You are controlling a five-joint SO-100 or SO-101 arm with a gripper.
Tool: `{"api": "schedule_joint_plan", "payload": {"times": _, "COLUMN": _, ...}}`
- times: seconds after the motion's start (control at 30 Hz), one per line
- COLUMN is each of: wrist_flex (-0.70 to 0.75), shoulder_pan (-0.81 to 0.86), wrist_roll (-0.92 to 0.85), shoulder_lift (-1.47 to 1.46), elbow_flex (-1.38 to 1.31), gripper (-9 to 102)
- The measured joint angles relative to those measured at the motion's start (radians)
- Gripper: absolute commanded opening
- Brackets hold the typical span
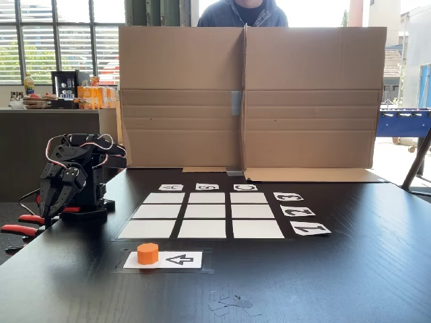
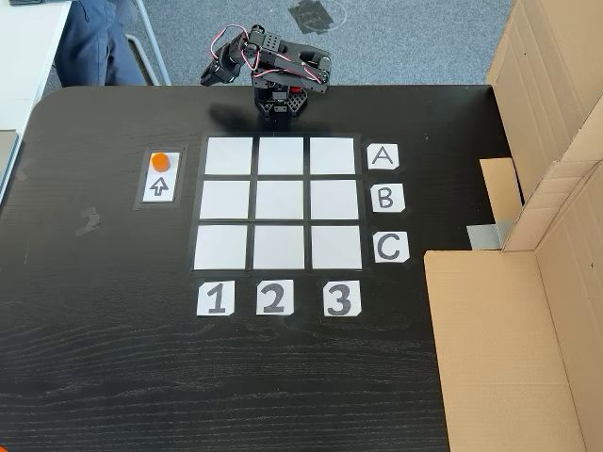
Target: Pick up the round, orange token and place it in the grid on square A1.
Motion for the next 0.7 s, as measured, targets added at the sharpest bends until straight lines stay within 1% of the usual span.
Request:
{"api": "schedule_joint_plan", "payload": {"times": 0.1, "wrist_flex": -0.008, "shoulder_pan": 0.003, "wrist_roll": 0.000, "shoulder_lift": -0.061, "elbow_flex": -0.002, "gripper": 10}}
{"api": "schedule_joint_plan", "payload": {"times": 0.4, "wrist_flex": -0.009, "shoulder_pan": 0.003, "wrist_roll": 0.000, "shoulder_lift": -0.086, "elbow_flex": -0.003, "gripper": 11}}
{"api": "schedule_joint_plan", "payload": {"times": 0.6, "wrist_flex": -0.014, "shoulder_pan": 0.003, "wrist_roll": 0.000, "shoulder_lift": -0.172, "elbow_flex": -0.015, "gripper": 13}}
{"api": "schedule_joint_plan", "payload": {"times": 0.7, "wrist_flex": -0.014, "shoulder_pan": 0.003, "wrist_roll": 0.000, "shoulder_lift": -0.221, "elbow_flex": -0.097, "gripper": 14}}
